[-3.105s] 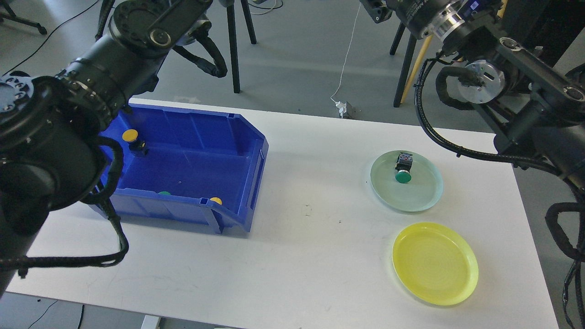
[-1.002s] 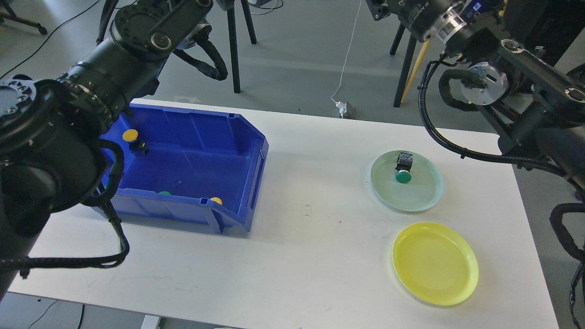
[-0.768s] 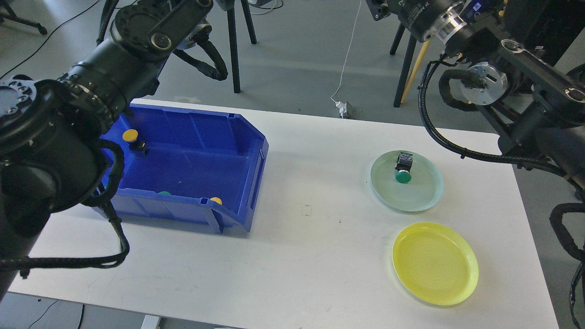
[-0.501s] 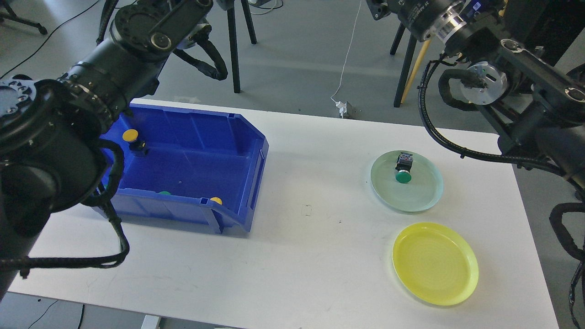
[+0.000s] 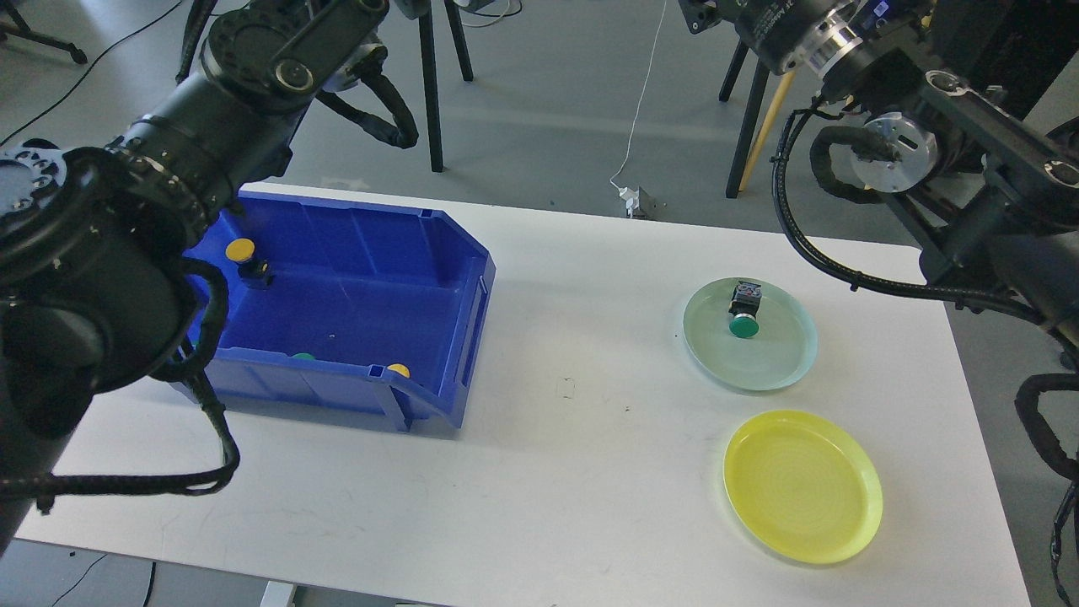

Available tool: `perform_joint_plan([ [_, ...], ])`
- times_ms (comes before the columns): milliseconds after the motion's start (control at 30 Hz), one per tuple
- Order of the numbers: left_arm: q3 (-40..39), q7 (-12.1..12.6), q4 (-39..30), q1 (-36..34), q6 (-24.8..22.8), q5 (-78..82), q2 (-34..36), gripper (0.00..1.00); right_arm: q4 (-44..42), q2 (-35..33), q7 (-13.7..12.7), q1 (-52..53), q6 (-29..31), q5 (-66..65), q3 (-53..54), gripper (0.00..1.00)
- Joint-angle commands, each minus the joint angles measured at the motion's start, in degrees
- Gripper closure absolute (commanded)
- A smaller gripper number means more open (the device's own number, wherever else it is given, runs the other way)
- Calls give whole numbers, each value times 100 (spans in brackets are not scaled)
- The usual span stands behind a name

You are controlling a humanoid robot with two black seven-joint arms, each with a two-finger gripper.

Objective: Pass button and place on color plate

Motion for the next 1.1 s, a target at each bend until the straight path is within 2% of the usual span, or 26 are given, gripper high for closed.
perform_joint_plan([
  [0,8,-21,-42,-5,0,33,1,1,-13,-8,-22,-5,-5,-2,-11,80],
  [401,104,-21,-59,-14,0,60,1,0,-22,-78,-22,-5,-5,-2,-11,80],
  [634,307,-21,-86,-14,0,60,1,0,-31,-604,-57,-13,3,-2,-37,80],
  [734,315,-21,-42,4,0,174,1,0,30,-1113,-127,-101,21,15,-195,79],
  [868,245,-21,-24,-5,0,227,1,0,442,-1896,-206,-312,231,15,-1002,79],
  [1068,-9,-21,-33,-40,0,174,405,0,2049,-3503,-198,-1338,451,15,-1821,78],
])
